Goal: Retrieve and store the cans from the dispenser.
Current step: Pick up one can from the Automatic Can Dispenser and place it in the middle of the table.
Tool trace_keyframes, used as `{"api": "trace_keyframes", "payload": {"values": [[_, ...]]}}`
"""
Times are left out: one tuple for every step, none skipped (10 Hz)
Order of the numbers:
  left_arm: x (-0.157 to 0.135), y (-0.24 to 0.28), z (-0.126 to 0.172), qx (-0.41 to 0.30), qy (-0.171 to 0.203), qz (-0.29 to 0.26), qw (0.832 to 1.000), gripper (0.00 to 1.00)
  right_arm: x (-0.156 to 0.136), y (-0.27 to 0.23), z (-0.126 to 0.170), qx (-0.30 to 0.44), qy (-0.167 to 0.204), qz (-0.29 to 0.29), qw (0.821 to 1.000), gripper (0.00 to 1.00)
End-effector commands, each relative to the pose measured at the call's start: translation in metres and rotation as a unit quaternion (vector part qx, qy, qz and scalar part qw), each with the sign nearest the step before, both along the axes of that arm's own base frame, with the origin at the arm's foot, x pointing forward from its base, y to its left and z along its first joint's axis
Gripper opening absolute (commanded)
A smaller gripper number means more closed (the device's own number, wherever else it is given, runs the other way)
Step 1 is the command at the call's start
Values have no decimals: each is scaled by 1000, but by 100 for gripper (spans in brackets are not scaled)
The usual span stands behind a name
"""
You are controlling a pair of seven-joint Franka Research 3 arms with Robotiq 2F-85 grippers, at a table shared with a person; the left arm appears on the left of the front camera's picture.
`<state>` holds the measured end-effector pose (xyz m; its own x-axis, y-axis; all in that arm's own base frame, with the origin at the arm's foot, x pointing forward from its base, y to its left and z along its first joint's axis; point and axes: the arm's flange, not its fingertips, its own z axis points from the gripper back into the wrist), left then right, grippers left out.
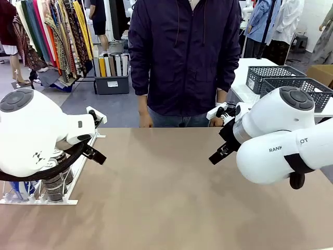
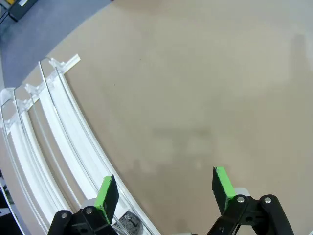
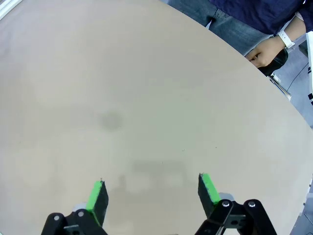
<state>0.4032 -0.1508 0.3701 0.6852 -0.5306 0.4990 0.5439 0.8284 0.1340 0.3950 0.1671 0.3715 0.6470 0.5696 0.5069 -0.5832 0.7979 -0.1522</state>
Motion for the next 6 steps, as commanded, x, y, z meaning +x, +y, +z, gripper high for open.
{"api": "trace_keyframes", "payload": {"values": [[0,0,0,0,0,0,1000,100,0,0,0,0,0,0,1000,100],[0,0,0,0,0,0,1000,100,0,0,0,0,0,0,1000,100],[0,0,0,0,0,0,1000,100,0,0,0,0,0,0,1000,100],[0,0,0,0,0,0,1000,100,0,0,0,0,0,0,1000,100],[0,0,0,0,0,0,1000,100,0,0,0,0,0,0,1000,100],[0,0,0,0,0,0,1000,100,0,0,0,0,0,0,1000,100]]}}
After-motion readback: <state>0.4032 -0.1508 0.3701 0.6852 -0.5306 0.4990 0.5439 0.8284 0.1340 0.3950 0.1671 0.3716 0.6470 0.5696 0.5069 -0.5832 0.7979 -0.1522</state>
